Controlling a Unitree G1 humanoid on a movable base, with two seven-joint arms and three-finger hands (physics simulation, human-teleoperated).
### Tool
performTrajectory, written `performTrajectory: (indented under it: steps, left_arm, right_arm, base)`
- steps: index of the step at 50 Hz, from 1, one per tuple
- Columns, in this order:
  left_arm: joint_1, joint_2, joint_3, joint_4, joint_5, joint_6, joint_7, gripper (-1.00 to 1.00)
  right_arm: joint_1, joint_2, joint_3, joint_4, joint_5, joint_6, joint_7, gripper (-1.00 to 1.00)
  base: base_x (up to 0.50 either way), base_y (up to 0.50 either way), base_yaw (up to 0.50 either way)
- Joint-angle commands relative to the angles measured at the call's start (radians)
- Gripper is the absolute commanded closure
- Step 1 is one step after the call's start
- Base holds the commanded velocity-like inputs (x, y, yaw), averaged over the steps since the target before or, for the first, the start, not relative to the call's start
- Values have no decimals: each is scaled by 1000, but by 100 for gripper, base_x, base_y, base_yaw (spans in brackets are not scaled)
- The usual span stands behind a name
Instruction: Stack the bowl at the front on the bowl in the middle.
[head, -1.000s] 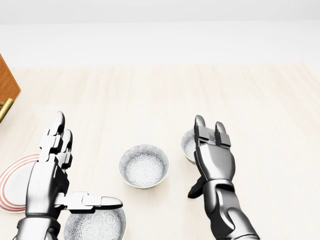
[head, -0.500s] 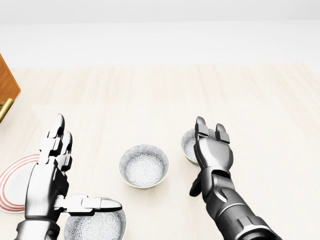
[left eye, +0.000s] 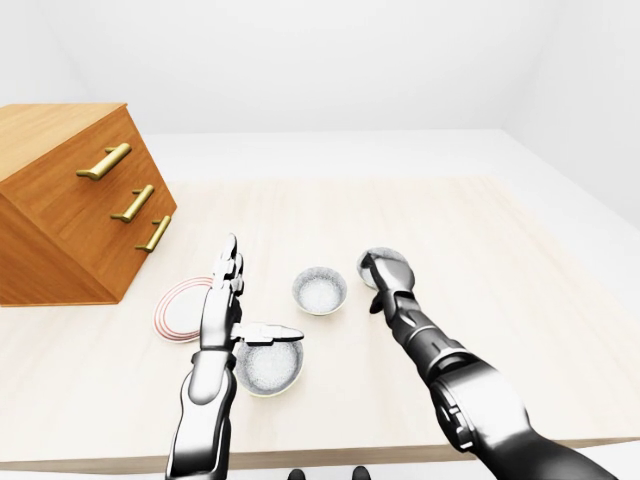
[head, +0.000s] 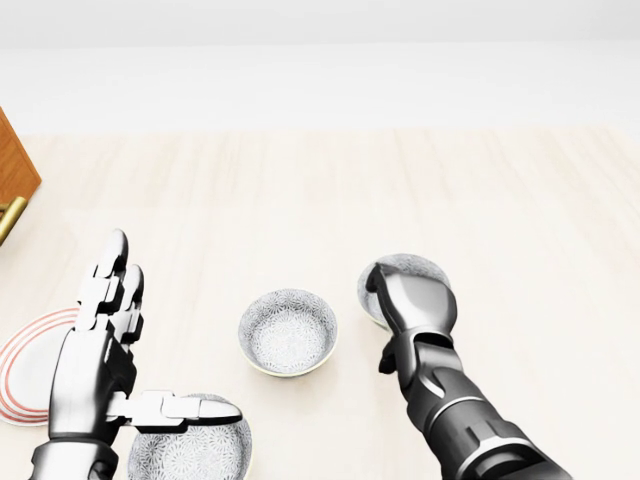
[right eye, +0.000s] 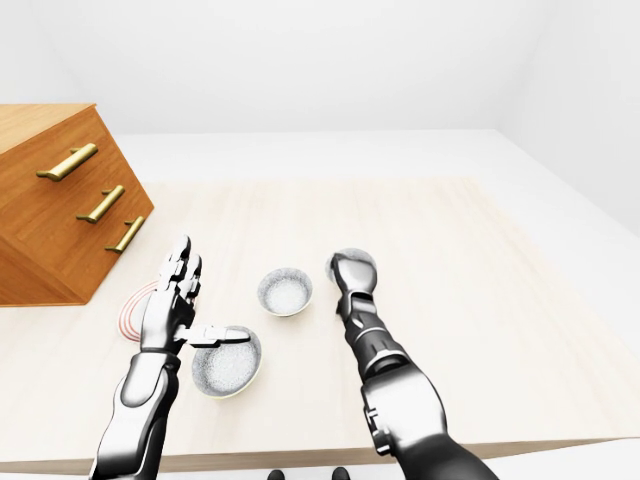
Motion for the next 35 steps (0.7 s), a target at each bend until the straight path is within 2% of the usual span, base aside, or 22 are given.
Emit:
performTrajectory:
  steps: [1, 23, 35]
  left_arm:
    - [0, 1, 6, 12, -4, -10, -2, -100]
    - [-4, 1, 8, 36, -15, -22, -2, -100]
    - [-7, 2, 10, 44, -14, -26, 0, -100]
  right_arm:
    - [13, 2, 11, 30, -23, 0, -3, 100]
    - [-5, -26, -1, 12, 12, 0, -74, 100]
    - [-13, -38, 25, -97, -18, 0, -127, 100]
  base:
    - [0, 0, 0]
    - [0, 0, 0]
    - [0, 0, 0]
